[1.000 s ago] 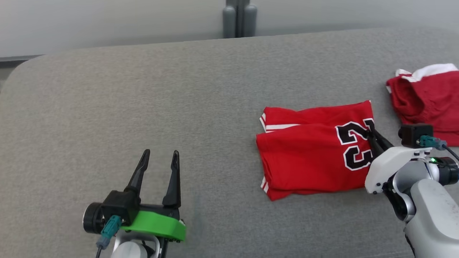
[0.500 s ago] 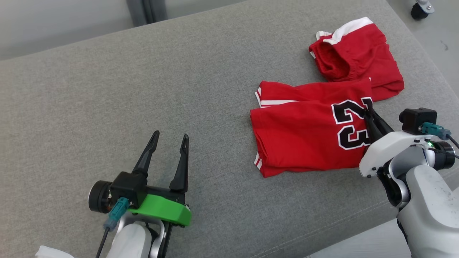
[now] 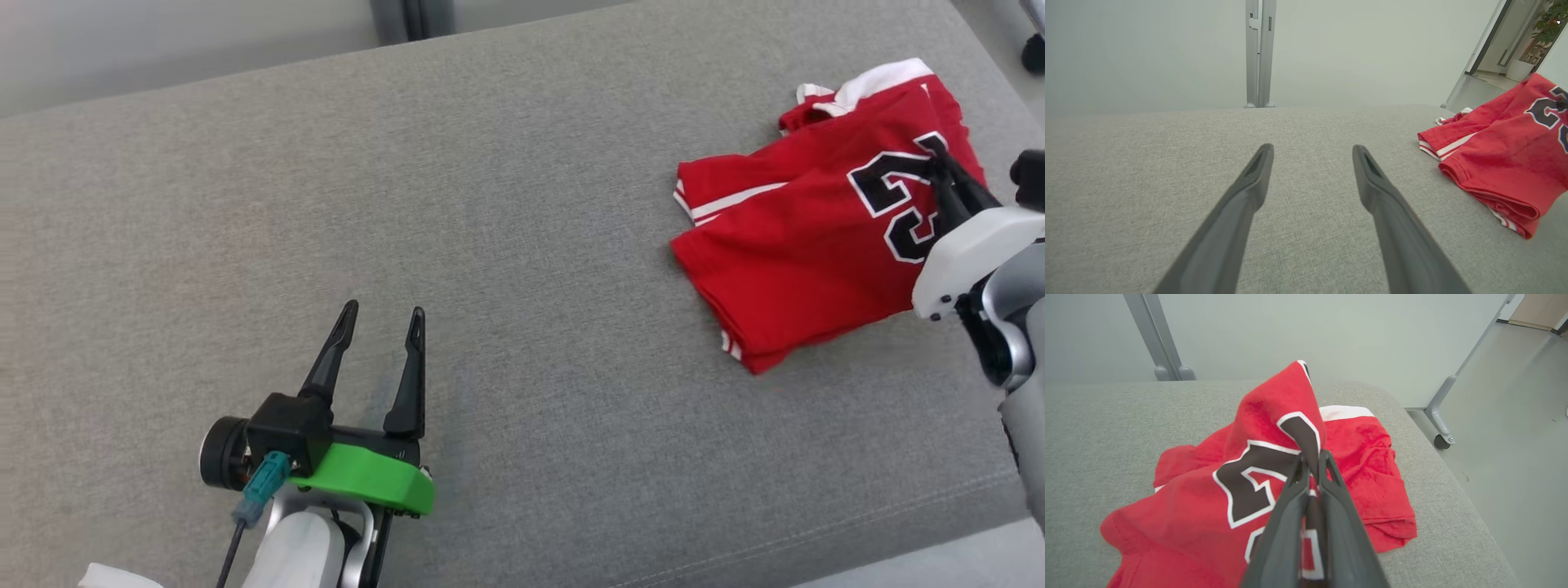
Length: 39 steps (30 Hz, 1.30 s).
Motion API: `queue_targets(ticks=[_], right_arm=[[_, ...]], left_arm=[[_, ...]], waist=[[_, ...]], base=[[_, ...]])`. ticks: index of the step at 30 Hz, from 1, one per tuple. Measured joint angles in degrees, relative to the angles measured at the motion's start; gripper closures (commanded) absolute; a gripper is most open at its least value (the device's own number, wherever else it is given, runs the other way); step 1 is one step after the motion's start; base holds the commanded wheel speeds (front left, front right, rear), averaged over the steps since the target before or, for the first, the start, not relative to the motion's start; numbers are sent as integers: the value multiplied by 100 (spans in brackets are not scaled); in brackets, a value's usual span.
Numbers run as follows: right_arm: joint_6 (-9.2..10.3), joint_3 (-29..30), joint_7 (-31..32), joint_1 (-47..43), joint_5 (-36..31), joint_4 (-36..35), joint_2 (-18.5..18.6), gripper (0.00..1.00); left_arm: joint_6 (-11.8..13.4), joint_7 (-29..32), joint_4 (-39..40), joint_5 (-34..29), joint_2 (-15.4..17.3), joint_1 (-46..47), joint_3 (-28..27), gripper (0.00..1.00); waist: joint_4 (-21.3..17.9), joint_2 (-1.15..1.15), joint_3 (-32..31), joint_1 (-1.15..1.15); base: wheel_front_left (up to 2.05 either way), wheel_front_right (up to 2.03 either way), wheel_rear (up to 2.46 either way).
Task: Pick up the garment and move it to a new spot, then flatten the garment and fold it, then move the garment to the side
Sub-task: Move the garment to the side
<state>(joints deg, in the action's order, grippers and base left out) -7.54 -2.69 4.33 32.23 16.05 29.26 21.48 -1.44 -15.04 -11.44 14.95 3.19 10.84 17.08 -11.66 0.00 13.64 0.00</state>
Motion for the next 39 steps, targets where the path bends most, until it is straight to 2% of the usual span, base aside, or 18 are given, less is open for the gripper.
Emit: queue_targets(ticks=[13, 21, 22, 23, 24, 29, 34, 39], right_arm=[[0, 676, 60, 927, -183, 939, 981, 100], [0, 1007, 86, 1176, -656, 1650, 1273, 100], [0, 1093, 79, 1221, -749, 1773, 1323, 67], [0, 1171, 40, 1266, -857, 1893, 1351, 22], [0, 1279, -58, 1301, -981, 1992, 1369, 0], [0, 1586, -346, 1450, -1702, 2375, 1365, 0], [0, 1580, -739, 1486, -1997, 2474, 810, 0], [0, 1422, -1021, 1552, -2024, 2436, 490, 0]], left_arm=[[27, -1, 125, -7, -19, -18, 46, 0], [9, -1, 140, -103, -20, 80, 82, 0], [4, -1, 138, -119, -20, 97, 93, 0], [-2, 0, 137, -137, -20, 110, 103, 0], [-3, -1, 138, -143, -20, 129, 110, 0], [-11, -1, 110, -158, -20, 155, 156, 0], [-4, -1, 63, -154, -20, 146, 144, 0], [2, 0, 37, -138, -15, 137, 56, 0]], waist=[[774, 0, 37, 0], [992, 0, 396, 0], [1016, 0, 443, 0], [1039, 0, 485, 0], [1061, 0, 524, 0], [1143, 0, 636, 0], [1095, 0, 586, 0], [988, 0, 401, 0]], base=[[0, 0, 0], [0, 0, 0], [0, 0, 0], [0, 0, 0], [0, 0, 0], [0, 0, 0], [0, 0, 0], [0, 0, 0]])
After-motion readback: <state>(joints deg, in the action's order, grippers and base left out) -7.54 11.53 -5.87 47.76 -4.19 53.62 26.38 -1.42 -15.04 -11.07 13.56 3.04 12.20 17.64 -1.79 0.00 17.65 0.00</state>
